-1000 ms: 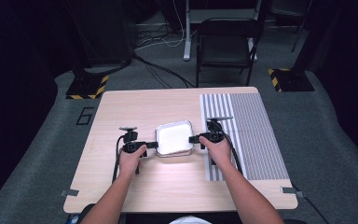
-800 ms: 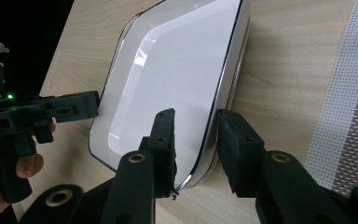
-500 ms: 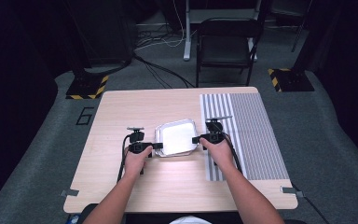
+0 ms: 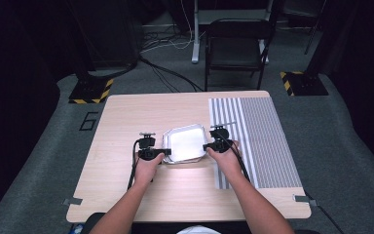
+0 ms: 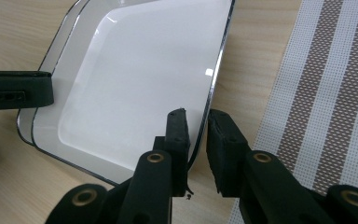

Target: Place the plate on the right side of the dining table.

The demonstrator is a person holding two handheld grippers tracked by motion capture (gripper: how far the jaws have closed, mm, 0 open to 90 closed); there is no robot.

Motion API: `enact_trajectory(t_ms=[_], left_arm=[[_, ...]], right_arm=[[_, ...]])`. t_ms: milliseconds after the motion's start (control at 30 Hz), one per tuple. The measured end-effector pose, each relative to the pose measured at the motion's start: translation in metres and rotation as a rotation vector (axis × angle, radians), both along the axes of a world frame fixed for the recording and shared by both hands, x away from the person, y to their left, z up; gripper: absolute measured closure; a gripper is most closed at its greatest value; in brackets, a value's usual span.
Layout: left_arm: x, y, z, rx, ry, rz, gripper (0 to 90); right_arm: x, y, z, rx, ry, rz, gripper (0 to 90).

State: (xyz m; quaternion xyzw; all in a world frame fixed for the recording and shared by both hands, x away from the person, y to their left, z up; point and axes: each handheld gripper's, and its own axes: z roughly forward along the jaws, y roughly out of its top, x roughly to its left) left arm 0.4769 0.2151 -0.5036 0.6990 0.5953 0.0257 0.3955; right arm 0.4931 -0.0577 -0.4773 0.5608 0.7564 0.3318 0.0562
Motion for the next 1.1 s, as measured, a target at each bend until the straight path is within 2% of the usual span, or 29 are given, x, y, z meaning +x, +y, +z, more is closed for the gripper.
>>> enact_trajectory(t_ms=[133, 300, 367, 433, 633, 800, 1000, 1100], left_arm=[[-0.001, -0.005, 0.002, 0.048, -0.006, 0.016, 78.0], [-0.001, -0.009, 0.003, 0.086, -0.018, 0.022, 76.2], [-0.002, -0.012, 0.003, 0.12, -0.027, 0.017, 75.9], [-0.001, -0.014, 0.004, 0.144, -0.031, 0.011, 76.6], [0.0, -0.018, 0.005, 0.175, -0.034, 0.014, 76.6], [0.003, -0.015, 0.003, 0.125, -0.024, 0.031, 79.8], [0.003, -0.012, 0.008, 0.119, -0.047, 0.036, 80.9], [0.004, -0.009, 0.011, 0.114, -0.054, 0.023, 81.1]], right_arm=[[-0.002, 0.004, 0.001, -0.027, -0.013, -0.012, 79.1], [-0.005, 0.011, 0.002, -0.103, -0.063, -0.008, 78.9], [-0.007, 0.013, 0.002, -0.119, -0.07, -0.004, 78.8], [-0.007, 0.014, 0.002, -0.132, -0.077, -0.003, 78.9], [-0.009, 0.016, 0.002, -0.143, -0.089, -0.01, 78.9], [-0.008, 0.015, 0.002, -0.126, -0.074, -0.009, 78.7], [-0.008, 0.013, 0.003, -0.111, -0.064, 0.005, 78.9], [-0.007, 0.012, 0.003, -0.093, -0.058, 0.012, 79.0]])
